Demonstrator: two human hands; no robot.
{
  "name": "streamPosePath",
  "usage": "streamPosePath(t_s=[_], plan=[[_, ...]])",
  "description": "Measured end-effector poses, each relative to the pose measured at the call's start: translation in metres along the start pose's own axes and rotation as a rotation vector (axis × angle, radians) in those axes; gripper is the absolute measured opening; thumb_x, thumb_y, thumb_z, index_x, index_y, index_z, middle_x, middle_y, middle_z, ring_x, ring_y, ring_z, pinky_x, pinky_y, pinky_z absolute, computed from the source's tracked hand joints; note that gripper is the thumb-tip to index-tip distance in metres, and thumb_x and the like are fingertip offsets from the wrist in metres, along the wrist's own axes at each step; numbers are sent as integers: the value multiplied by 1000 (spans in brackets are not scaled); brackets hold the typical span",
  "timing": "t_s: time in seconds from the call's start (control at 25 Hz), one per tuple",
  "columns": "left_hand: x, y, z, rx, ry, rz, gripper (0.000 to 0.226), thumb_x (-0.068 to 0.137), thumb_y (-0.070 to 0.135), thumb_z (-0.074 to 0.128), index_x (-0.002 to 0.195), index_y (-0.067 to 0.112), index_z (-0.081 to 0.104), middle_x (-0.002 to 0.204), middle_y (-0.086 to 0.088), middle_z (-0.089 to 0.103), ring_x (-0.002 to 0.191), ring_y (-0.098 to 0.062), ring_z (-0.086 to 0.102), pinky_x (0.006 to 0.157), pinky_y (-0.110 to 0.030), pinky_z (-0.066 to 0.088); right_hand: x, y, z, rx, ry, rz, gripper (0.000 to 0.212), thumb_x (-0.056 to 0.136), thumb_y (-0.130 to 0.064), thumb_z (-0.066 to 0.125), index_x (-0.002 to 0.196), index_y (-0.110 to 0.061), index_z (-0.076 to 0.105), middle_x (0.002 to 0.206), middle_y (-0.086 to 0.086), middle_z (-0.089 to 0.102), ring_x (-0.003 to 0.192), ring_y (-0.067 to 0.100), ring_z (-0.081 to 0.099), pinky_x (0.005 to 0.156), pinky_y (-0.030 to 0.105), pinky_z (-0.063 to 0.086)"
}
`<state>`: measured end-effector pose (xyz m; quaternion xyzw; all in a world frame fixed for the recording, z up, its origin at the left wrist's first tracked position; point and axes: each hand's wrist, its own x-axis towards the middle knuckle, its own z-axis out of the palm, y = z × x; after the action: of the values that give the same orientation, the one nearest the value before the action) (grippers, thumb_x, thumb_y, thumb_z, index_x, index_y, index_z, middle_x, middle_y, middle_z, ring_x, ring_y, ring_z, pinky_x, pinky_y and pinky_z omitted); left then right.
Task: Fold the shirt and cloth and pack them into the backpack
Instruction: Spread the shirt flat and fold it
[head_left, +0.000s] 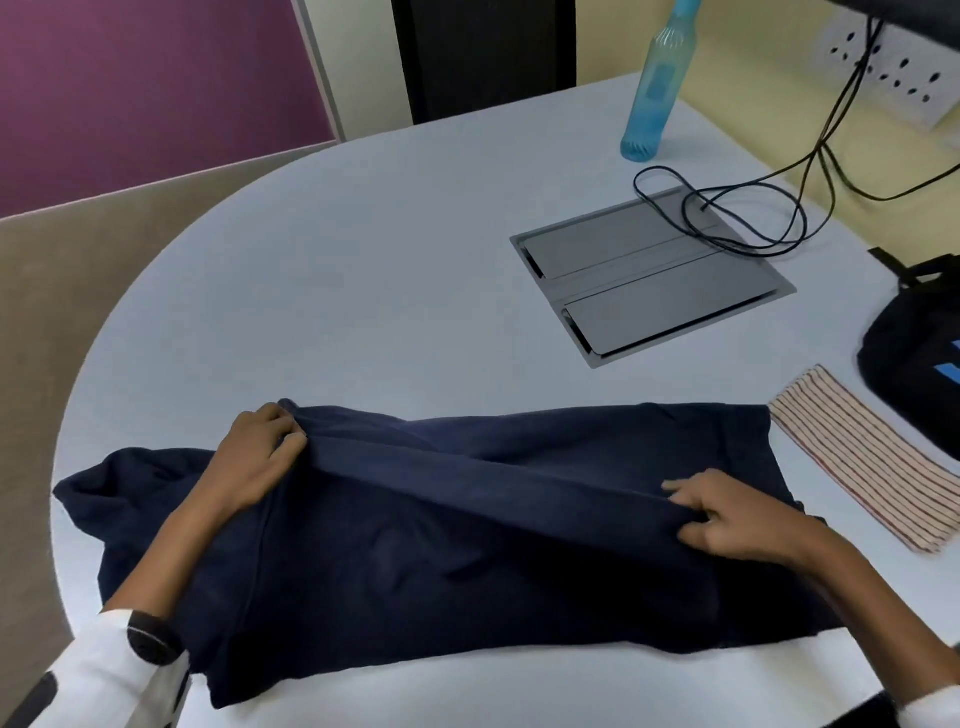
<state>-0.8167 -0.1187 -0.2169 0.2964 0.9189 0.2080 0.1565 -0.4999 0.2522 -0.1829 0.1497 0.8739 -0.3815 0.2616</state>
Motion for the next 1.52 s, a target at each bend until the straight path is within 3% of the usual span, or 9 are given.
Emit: streamPosePath(t_s=[0.12,0.24,0.48,0.68,0.8,1.0,1.2,1.32,1.52], plan=[[8,-11,6,126,-190,-103,41,88,35,41,64,11,63,78,2,56,85,-24,49,70,-33,38,-9,-22,17,6,-227,-50,33,72,-4,49,46,-22,37,48,-9,38,46,6,35,51,30,27],[3,-10,16,197,-307,-169,35,90,31,47,63,12,57,75,4,57,89,-19,47,72,-33,39,-1,-23,22,6,-238,-60,33,73,-6,47,50,-28,49,51,-9,47,48,6,40,51,30,31],[10,-2,24,533,-440,-251,24,93,33,41,73,27,53,90,5,56,106,-17,42,89,-36,32,22,-13,-13,111,63,-101,15,87,-24,66,73,-28,69,74,-10,69,71,5,63,69,23,46],[19,-6,22,314,-146,-39,32,93,33,35,66,22,48,73,4,52,85,-16,47,87,-38,35,25,0,-60,384,206,26,14,82,-28,66,80,-21,77,85,1,75,81,13,70,71,19,51],[25,-6,26,124,-116,0,26,102,31,27,91,15,44,70,-1,55,66,-24,51,70,-40,42,30,19,-82,320,78,212,34,73,-42,71,77,-8,74,79,6,73,72,17,67,67,25,48],[44,-18,42,251,-101,-23,28,102,38,30,86,20,44,68,1,55,65,-22,52,60,-35,38,28,56,-111,107,-299,438,56,46,-51,91,80,-9,77,79,12,74,71,22,68,69,32,52],[45,-43,66,273,-33,-46,34,100,38,38,81,20,58,87,3,61,81,-22,59,74,-34,32,45,76,-107,87,156,576,22,63,-28,86,63,-10,74,64,9,70,65,26,64,61,30,49],[44,-43,76,379,29,-56,27,102,26,38,108,18,64,108,-2,61,92,-22,59,78,-34,26,79,95,-86,36,412,623,19,72,-31,81,71,-17,70,76,9,68,75,29,60,71,41,52],[42,-35,75,353,91,-107,31,102,24,35,109,20,64,104,-1,60,96,-20,55,74,-31,15,100,86,-31,-363,791,644,24,84,-27,69,102,-12,66,103,18,62,103,37,46,89,49,33]])
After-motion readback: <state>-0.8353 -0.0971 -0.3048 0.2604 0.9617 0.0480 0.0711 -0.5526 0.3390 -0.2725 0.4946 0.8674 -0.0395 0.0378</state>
